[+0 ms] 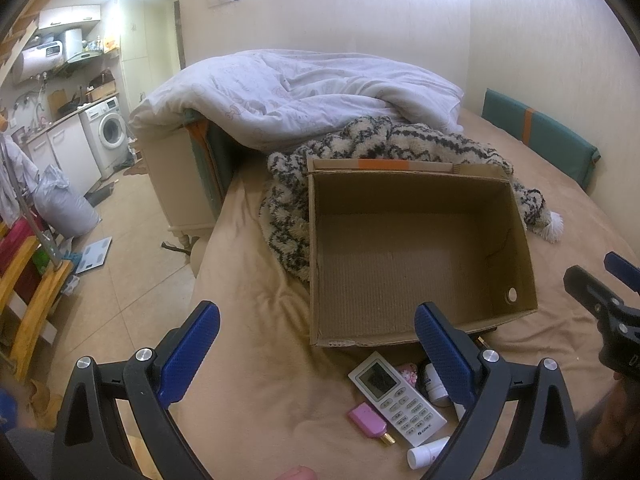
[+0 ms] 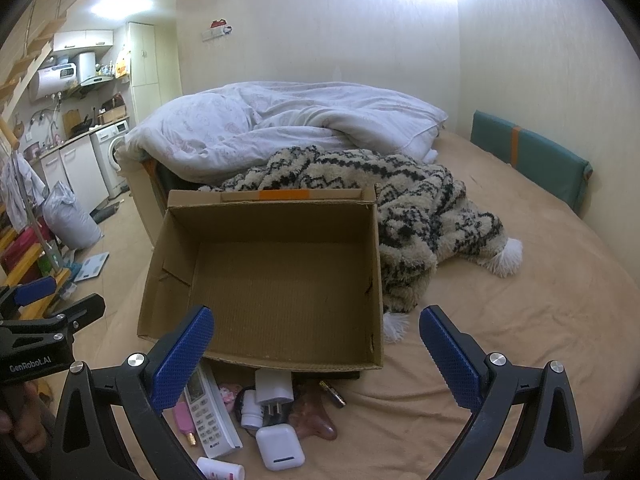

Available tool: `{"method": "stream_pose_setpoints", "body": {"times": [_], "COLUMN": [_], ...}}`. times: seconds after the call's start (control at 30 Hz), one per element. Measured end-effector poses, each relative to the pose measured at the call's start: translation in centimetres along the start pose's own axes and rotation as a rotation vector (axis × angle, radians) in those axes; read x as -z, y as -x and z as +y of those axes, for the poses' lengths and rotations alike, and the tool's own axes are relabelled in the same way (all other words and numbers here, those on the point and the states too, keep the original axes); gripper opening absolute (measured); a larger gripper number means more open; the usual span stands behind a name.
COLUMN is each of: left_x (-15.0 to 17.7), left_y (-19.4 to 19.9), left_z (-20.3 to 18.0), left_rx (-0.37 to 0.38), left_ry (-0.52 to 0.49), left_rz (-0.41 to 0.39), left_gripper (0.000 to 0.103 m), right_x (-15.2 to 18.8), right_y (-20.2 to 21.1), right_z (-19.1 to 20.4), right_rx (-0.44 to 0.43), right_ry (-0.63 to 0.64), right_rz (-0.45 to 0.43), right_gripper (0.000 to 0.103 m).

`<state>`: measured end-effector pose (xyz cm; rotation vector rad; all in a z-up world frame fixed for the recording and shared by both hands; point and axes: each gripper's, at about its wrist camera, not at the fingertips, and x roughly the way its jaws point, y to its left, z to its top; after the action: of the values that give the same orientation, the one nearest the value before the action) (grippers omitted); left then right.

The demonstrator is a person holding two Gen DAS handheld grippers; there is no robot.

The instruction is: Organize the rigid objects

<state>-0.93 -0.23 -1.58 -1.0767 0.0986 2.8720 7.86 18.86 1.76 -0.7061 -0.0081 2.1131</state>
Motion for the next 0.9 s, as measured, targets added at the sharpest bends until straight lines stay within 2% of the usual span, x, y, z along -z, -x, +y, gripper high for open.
{"method": "stream_pose_setpoints", "body": {"times": [0.8,0.9], "left_x": [-0.40,-0.46], "left_y": [0.15,0.04], "left_z": [0.23,0.41], "left_rx": [0.055,0.049], "left_ry": [-0.012,-0.013], "left_rz": [-0.009,-0.012], "left_gripper": [0.098,0.103], "right_x": [0.09,0.11], "right_y": [-0.04,-0.03], "right_z": [-0.05,-0.05], "right_rx": [0.021,0.025], "right_ry": [-0.005,-0.005], "right_rz": [0.001,0.001], "right_gripper": [0.103,0.103]}}
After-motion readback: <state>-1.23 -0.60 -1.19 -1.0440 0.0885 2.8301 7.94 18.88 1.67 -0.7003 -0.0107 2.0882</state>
